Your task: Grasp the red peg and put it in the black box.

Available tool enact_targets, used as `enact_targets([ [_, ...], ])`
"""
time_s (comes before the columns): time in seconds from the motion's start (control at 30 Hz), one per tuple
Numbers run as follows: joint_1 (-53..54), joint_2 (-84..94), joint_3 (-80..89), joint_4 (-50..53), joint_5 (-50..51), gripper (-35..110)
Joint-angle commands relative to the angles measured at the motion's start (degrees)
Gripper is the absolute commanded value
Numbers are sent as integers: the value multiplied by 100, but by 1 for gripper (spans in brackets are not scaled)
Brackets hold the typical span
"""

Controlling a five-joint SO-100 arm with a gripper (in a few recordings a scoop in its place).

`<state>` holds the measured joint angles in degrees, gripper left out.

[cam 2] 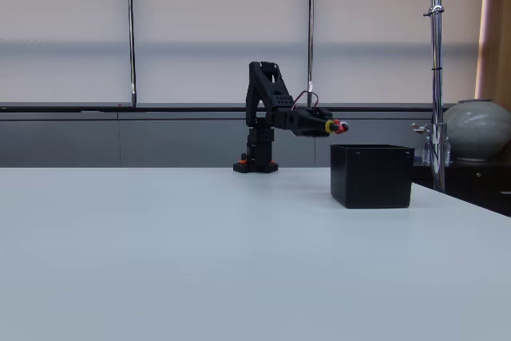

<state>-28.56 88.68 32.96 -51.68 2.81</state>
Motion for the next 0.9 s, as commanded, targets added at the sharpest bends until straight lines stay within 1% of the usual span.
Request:
enact_targets([
  [0.0,-229,132,527,-229,88,0],
  [0.07,-281,220,554,-387,53,0],
  [0.27,-316,290,835,-413,-62,0],
  [0.47,-316,343,870,-642,-88,3],
  [0.87,-290,413,791,-826,-167,19],
])
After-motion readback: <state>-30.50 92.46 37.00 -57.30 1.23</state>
